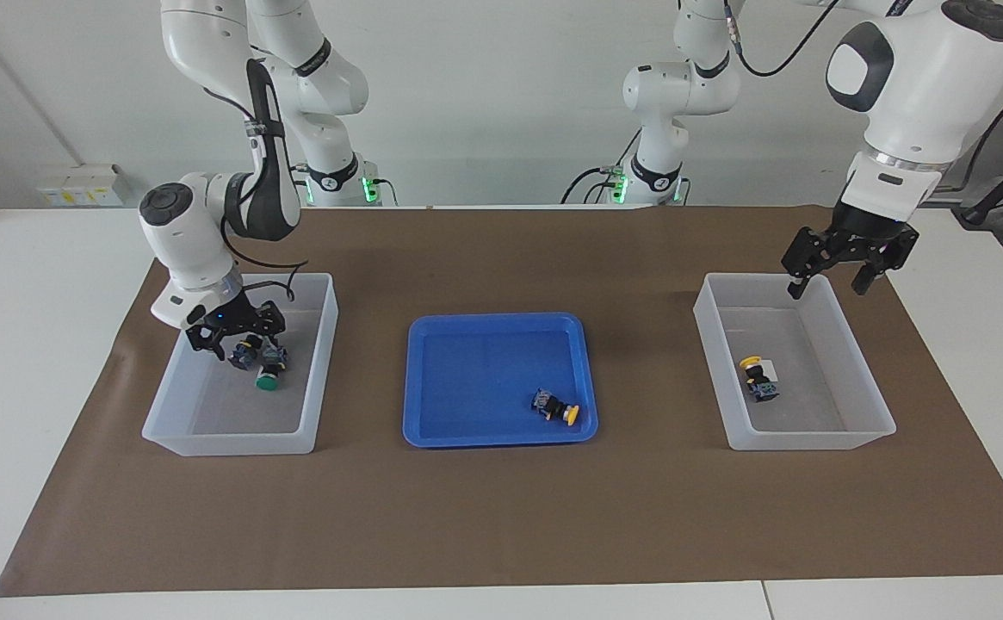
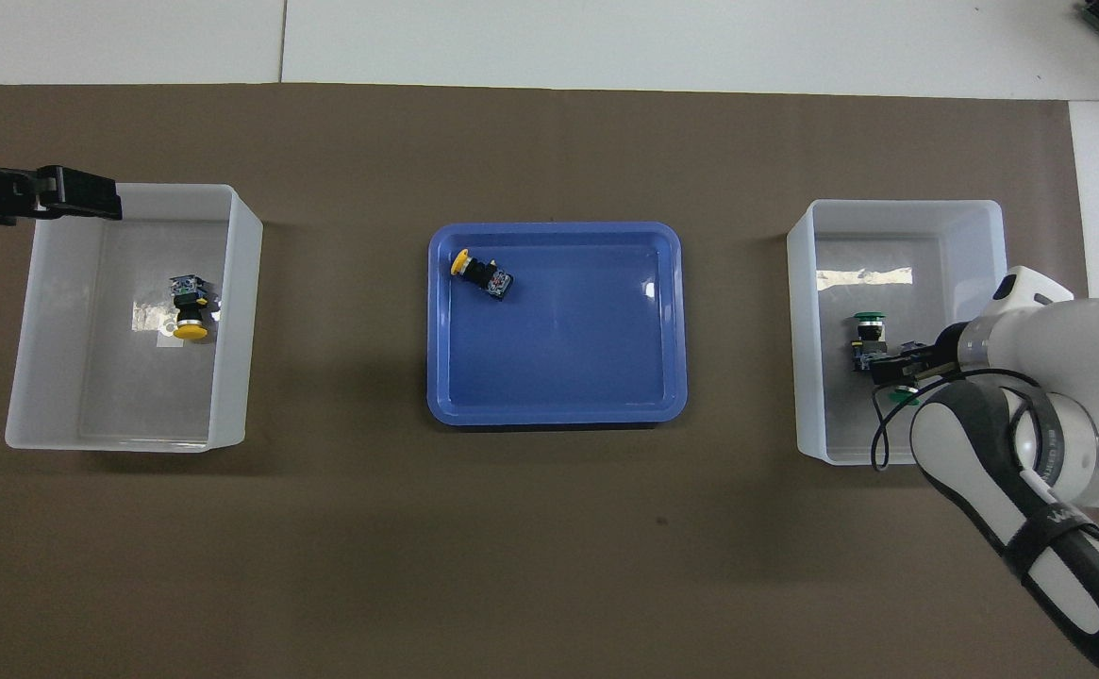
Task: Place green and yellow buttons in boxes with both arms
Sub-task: 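Open the right gripper over the bin while the left gripper reaches the tray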
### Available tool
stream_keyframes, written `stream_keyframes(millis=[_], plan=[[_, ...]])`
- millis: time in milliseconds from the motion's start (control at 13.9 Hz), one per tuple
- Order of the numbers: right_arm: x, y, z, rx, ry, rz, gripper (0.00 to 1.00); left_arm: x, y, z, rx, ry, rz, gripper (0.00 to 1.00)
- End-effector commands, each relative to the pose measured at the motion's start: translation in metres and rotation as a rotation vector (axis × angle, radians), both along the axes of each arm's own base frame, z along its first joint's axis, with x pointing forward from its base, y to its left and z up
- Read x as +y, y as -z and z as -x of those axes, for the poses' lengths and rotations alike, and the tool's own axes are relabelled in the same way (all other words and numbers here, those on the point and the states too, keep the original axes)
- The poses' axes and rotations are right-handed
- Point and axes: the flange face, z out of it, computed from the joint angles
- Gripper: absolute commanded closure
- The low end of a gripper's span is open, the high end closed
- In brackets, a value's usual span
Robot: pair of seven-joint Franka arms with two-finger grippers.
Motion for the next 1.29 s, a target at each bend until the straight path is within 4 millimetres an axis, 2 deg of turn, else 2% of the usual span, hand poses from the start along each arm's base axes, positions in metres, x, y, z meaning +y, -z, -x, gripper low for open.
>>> stream_keyframes(millis=[0,144,287,431,646,789,1005,1220], plan=[[0.010,-0.045,-0.003,-0.008,0.012,-0.048,0.00,-0.055,0.014,0.007,0.019,0.026,0.022,0.00],[0.014,-0.085,-0.007,-0.039,0.076,-0.054,0.00,-0.101,0.042,-0.001,0.021,0.023,0.053,0.00],[0.031,-0.121,-0.010,-0.058,0.102,-0.062,0.00,-0.141,0.077,-0.007,0.009,0.002,0.074,0.00],[0.039,-0.154,-0.014,-0.046,0.155,-0.064,0.00,-0.158,0.108,-0.003,-0.015,-0.105,0.134,0.00],[0.044,-0.199,-0.019,-0.019,0.228,-0.049,0.00,-0.185,0.136,-0.001,0.015,-0.302,0.197,0.00],[0.042,-0.231,-0.018,0.003,0.303,-0.051,0.00,-0.209,0.158,0.001,0.034,-0.408,0.220,0.00],[0.030,-0.278,-0.010,0.030,0.372,-0.054,0.00,-0.243,0.174,0.009,0.050,-0.582,0.267,0.00],[0.020,-0.310,0.006,0.037,0.392,-0.054,0.00,-0.280,0.205,0.020,0.090,-0.756,0.284,0.00]])
